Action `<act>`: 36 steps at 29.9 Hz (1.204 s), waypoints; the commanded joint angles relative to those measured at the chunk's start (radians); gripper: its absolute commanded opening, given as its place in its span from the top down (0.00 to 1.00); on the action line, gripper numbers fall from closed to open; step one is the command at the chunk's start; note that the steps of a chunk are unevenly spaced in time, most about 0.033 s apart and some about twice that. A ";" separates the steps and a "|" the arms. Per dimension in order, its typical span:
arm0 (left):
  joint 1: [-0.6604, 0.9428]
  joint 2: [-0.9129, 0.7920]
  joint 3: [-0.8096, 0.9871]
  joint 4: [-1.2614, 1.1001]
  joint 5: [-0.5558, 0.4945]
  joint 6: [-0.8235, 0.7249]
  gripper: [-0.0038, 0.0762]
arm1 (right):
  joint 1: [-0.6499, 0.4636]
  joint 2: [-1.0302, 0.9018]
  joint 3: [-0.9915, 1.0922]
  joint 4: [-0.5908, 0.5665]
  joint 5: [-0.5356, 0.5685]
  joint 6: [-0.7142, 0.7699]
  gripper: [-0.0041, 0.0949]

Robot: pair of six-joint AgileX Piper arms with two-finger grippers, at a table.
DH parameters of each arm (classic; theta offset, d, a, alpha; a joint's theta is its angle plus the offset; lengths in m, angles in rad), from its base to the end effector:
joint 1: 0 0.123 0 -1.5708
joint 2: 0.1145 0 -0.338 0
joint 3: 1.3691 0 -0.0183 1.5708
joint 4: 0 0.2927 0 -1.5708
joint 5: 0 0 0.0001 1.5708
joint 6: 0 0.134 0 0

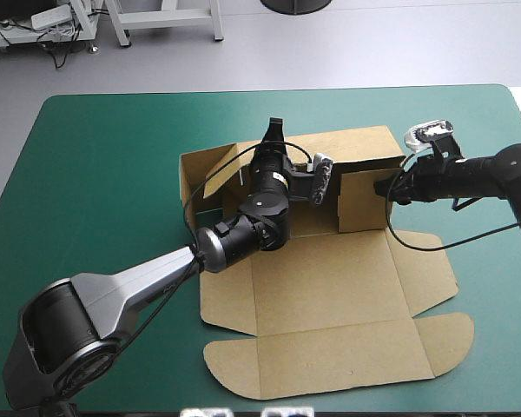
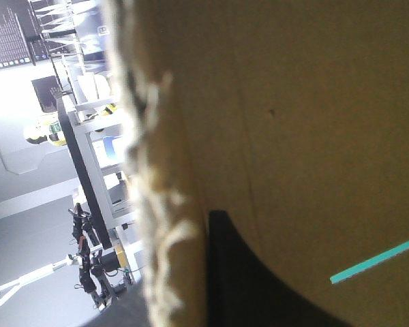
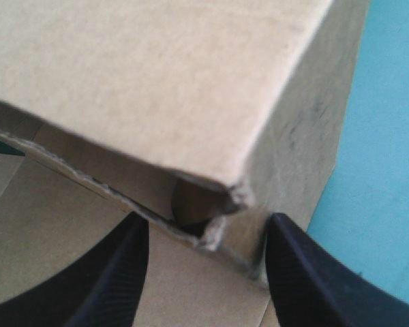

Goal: Fold the box

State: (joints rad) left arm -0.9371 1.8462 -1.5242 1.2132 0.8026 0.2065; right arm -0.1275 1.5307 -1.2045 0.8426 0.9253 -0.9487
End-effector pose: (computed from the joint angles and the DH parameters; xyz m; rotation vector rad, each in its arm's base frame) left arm 0.3689 -0.3495 0.3309 1.6830 1.3227 0.9943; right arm 0.3823 0.0316 0.3202 -0.5090 2.3063 0.5782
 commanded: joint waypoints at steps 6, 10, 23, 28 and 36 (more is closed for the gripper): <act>-0.011 -0.033 -0.023 0.014 -0.060 -0.024 0.96 | -0.002 -0.027 -0.030 0.071 -0.160 -0.002 0.46; -0.011 -0.033 -0.023 0.016 -0.067 -0.034 0.96 | -0.002 0.005 -0.030 0.071 -0.169 -0.002 0.46; -0.011 -0.033 -0.023 0.108 -0.100 -0.165 0.96 | 0.001 0.120 -0.030 0.103 -0.153 -0.002 0.95; -0.011 -0.033 -0.023 0.113 -0.105 -0.165 0.95 | 0.007 0.120 -0.030 0.103 -0.141 -0.002 0.96; -0.011 -0.033 -0.023 0.113 -0.161 -0.165 0.62 | 0.007 0.120 -0.030 0.103 -0.135 0.005 0.96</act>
State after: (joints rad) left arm -0.9415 1.8593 -1.5244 1.3044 0.6796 0.0509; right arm -0.1275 1.6507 -1.2266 0.9136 0.7756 -0.9582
